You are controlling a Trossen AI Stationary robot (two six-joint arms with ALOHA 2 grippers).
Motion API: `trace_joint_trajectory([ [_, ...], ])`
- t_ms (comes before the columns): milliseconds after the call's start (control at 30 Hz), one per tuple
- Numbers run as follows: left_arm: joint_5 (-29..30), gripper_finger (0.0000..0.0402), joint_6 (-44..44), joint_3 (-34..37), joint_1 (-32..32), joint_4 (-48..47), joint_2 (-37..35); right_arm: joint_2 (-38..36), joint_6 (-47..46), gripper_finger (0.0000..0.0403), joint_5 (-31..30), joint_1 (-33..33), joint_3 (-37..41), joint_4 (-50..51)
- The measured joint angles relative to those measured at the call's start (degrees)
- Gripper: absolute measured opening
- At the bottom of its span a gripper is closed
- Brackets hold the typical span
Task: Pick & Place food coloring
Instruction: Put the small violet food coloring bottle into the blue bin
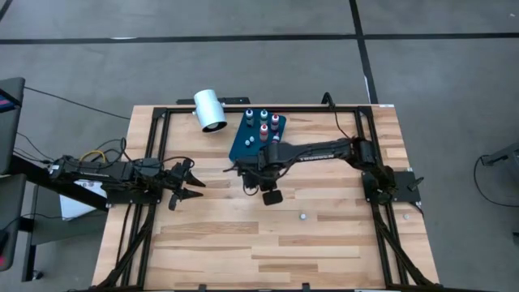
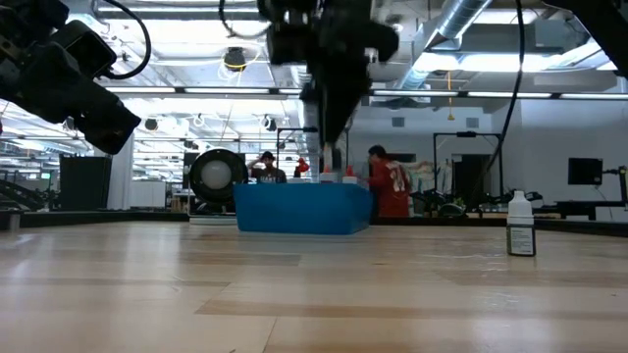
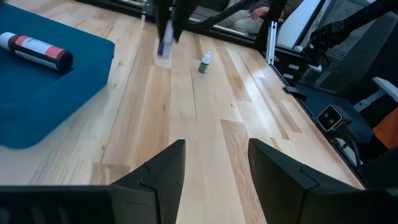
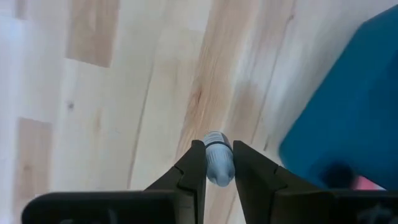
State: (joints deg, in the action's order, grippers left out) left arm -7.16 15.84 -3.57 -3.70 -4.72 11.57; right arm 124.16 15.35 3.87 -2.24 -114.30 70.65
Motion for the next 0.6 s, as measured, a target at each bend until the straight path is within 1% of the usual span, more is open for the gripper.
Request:
trace_joint_trajectory([
  [133, 0.0, 0.0167, 0.0, 0.0, 0.0, -0.3, 0.0, 0.0, 0.1, 0.0063, 0.2, 0.0, -6.3, 5.9],
  [267, 0.0, 0.0167, 0.0, 0.0, 0.0, -0.3, 0.0, -0.1, 0.1, 0.0062, 0.2, 0.1, -10.6, 10.0],
  [400, 0.0, 0.0167, 0.0, 0.0, 0.0, -0.3, 0.0, -0.1, -0.3, 0.0062, 0.2, 0.1, -12.6, 11.6],
  [600, 0.0, 0.0167, 0.0, 0.0, 0.0, -0.3, 0.0, -0.1, -0.3, 0.0062, -0.4, 0.1, -12.7, 11.6],
])
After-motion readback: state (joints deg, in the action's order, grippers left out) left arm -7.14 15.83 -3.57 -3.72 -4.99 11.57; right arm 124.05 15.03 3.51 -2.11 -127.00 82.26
